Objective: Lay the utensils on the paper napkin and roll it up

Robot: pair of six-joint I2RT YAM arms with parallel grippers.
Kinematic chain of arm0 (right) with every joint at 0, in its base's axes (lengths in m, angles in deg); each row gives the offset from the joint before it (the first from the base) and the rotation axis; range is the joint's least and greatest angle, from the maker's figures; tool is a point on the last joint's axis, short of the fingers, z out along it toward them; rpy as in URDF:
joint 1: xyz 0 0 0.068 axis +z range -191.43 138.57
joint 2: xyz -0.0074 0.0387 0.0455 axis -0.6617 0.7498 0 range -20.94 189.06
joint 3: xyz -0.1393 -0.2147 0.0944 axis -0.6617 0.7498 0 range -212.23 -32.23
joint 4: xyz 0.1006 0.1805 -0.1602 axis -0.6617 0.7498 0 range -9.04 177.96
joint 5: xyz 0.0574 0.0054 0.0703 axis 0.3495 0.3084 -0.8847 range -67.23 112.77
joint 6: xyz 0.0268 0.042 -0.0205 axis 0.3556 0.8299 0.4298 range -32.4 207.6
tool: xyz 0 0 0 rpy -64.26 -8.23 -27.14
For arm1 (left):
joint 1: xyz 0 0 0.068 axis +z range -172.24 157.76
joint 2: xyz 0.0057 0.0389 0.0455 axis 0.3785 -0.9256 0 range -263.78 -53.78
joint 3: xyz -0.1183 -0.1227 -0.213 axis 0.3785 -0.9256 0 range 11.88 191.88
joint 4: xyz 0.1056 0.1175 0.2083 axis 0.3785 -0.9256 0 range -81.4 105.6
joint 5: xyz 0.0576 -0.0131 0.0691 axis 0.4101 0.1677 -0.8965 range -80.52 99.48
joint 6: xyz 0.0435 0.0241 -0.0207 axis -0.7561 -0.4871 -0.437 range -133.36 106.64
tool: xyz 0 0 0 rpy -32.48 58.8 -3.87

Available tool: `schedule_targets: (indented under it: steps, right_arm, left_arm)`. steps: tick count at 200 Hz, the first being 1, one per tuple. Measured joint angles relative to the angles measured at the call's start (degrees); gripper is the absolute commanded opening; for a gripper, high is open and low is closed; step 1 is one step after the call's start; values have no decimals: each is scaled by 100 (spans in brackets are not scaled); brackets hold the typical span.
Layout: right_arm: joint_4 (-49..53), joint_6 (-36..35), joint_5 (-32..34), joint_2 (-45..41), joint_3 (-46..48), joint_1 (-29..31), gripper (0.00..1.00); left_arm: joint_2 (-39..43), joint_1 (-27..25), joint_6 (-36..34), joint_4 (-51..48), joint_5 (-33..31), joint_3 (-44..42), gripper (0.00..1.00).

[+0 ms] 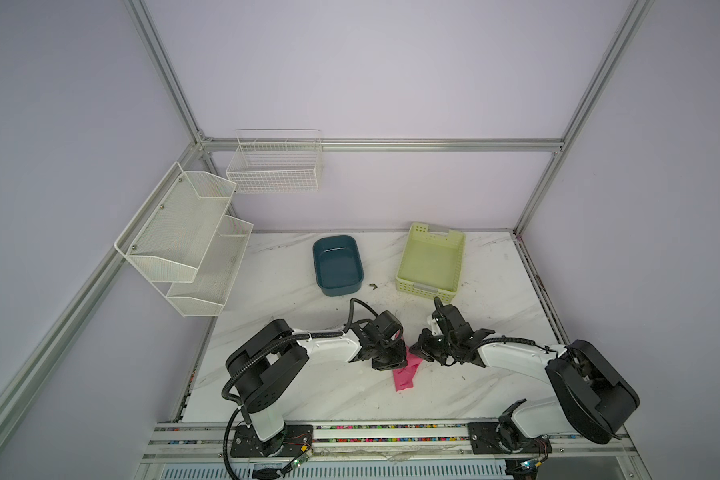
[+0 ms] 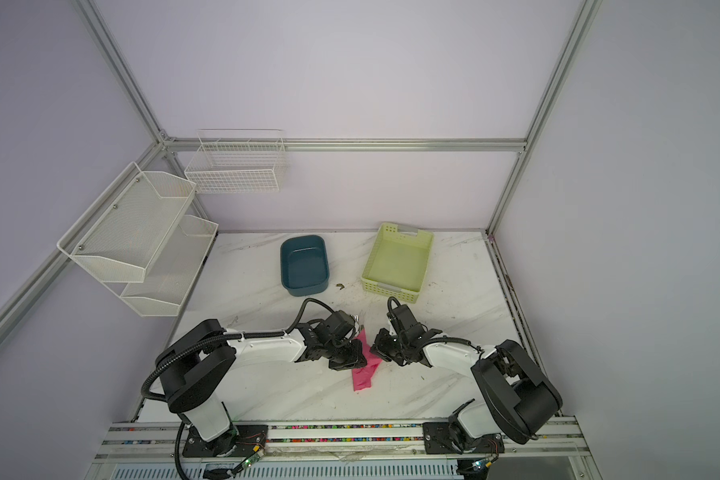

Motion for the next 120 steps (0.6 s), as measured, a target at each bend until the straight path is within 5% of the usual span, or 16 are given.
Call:
schedule_targets:
  steps: [81, 120]
  right_arm:
    - [1427, -590, 354, -870, -365, -234, 5]
    - [1523, -573, -11, -1165, -514, 26, 11]
  left_arm:
    - [9, 0, 0, 7, 0, -11, 14]
    - [9, 0, 0, 7, 0, -11, 14]
